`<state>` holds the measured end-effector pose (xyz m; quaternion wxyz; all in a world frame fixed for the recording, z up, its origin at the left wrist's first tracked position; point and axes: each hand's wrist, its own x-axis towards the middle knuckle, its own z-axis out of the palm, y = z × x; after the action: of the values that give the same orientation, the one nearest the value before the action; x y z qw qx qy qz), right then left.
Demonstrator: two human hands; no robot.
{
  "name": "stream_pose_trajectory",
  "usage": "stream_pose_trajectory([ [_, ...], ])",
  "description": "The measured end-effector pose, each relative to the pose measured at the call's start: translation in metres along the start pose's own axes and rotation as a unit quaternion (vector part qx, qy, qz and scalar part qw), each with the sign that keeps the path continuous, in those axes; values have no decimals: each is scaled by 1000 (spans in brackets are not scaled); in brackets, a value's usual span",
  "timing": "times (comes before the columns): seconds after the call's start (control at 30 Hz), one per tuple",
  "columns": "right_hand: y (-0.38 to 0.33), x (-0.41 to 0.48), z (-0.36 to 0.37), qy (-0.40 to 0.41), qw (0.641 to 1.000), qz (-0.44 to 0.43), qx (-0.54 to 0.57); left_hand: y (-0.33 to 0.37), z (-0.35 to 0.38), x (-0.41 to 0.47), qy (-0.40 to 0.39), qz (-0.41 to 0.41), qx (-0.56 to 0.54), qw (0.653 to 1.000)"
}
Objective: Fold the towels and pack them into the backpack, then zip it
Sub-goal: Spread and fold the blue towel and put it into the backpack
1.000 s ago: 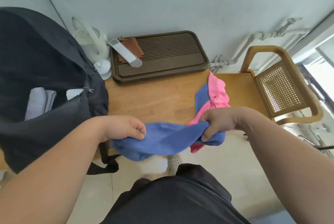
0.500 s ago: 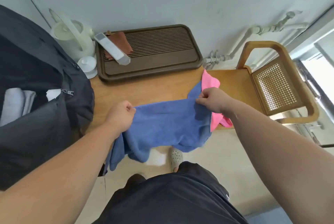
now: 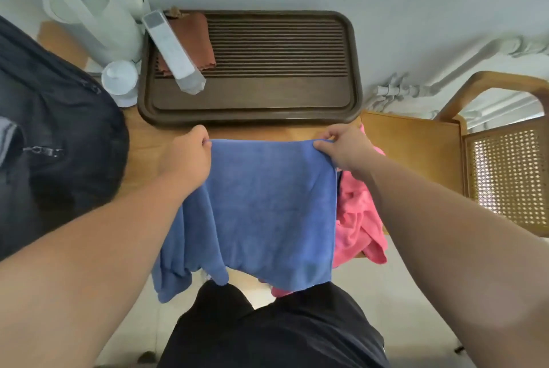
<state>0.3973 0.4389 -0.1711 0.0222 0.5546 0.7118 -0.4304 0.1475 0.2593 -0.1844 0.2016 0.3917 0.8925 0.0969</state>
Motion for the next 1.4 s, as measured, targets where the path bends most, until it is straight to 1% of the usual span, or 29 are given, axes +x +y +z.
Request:
stream_pose_trajectory([
  [0.07,-5,21,-2,11,1000,-4,-16,2,-1,17,10,9,18,1000],
  [0.13,-5,39,-3,41,999,4,-30,4,0,30,21,10,45,999],
  [0.2,-6,41,-3,64,997,14,-34,7,4,35,17,6,71,997],
  [0.3,-4,21,7,57,998,1,-20,15,13,23,7,-5,111,994],
  [0.33,0,11,11,61,998,-8,-11,18,17,15,10,4,119,993],
  [0.4,14,-12,19,81,996,-30,9,25,28,-6,14,33,96,995],
  [0.47,33,-34,23,105,992,-63,-23,34,40,-32,-10,78,74,994],
  [0.57,61,-70,27,132,973,-104,-160,50,59,-70,-74,153,72,983],
  [0.63,76,-94,34,123,962,-79,-230,59,72,-91,-135,184,97,969],
  [0.7,89,-111,43,128,957,-33,-258,65,87,-106,-177,202,139,953],
  [0.73,93,-116,48,120,960,-5,-254,68,93,-112,-190,207,155,947],
  [0.83,105,-123,62,25,975,71,-211,69,108,-120,-218,193,175,941],
  [0.9,110,-123,71,0,979,81,-185,65,115,-120,-224,186,194,937],
  [1.03,124,-114,68,10,982,34,-184,61,121,-120,-219,188,211,934],
  [1.13,143,-115,53,-5,983,-2,-185,63,121,-121,-216,183,203,937],
  [1.23,148,-116,46,-33,968,-54,-245,64,122,-122,-212,180,202,939],
  [1.3,142,-110,44,-40,957,-72,-279,62,122,-121,-210,183,208,938],
  [1.4,134,-102,38,-42,954,-92,-282,56,122,-119,-211,200,217,932],
])
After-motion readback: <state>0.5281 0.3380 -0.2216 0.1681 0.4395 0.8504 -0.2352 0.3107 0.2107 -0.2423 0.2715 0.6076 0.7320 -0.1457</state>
